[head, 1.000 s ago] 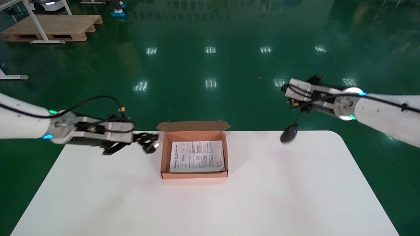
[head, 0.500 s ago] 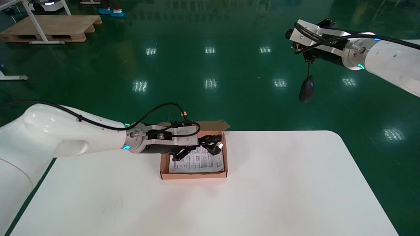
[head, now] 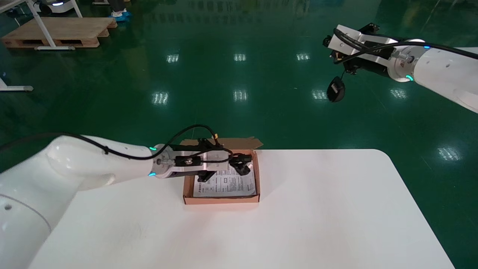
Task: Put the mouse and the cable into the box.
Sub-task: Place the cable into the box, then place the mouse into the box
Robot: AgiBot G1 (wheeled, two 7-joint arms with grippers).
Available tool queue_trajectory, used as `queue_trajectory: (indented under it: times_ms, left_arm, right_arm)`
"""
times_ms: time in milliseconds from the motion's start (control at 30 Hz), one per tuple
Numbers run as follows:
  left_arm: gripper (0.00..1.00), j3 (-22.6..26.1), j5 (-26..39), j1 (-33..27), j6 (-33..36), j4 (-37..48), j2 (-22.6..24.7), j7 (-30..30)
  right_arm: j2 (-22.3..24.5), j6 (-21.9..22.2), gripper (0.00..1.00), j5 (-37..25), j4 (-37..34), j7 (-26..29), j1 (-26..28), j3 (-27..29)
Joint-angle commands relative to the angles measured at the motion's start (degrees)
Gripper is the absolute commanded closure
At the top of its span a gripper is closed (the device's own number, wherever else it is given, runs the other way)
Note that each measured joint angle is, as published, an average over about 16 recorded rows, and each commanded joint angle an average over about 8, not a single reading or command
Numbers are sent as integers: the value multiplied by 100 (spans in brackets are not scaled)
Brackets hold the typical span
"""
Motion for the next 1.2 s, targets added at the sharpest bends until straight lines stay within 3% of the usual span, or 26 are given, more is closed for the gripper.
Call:
queue_trajectory:
  times_ms: [33, 267, 867, 900, 1133, 1167, 1200]
  left_arm:
    - [100, 28, -71, 232, -403, -268, 39, 89]
    - [100, 754, -452, 639, -1104, -589, 56, 381]
    - [99, 1887, -1290, 429, -1627, -231, 37, 131]
    - [93, 1947, -1310, 416, -1650, -213, 37, 107]
    - [7, 2280, -1412, 348, -1703, -118, 44, -70]
    - [0, 2302, -1426, 343, -1702, -111, 45, -88]
    - [0, 2318, -1438, 339, -1701, -106, 45, -100]
  right_arm:
    - [0, 0, 100, 0, 0, 0, 0, 0]
    - [0, 0, 100, 0, 0, 0, 0, 0]
    - [0, 0, 100, 0, 0, 0, 0, 0]
    - [0, 0, 100, 0, 0, 0, 0, 0]
    - [1, 0, 100, 2, -1, 0, 1, 0]
    - [1, 0, 100, 2, -1, 0, 1, 0]
    - [1, 0, 100, 3, -1, 0, 1, 0]
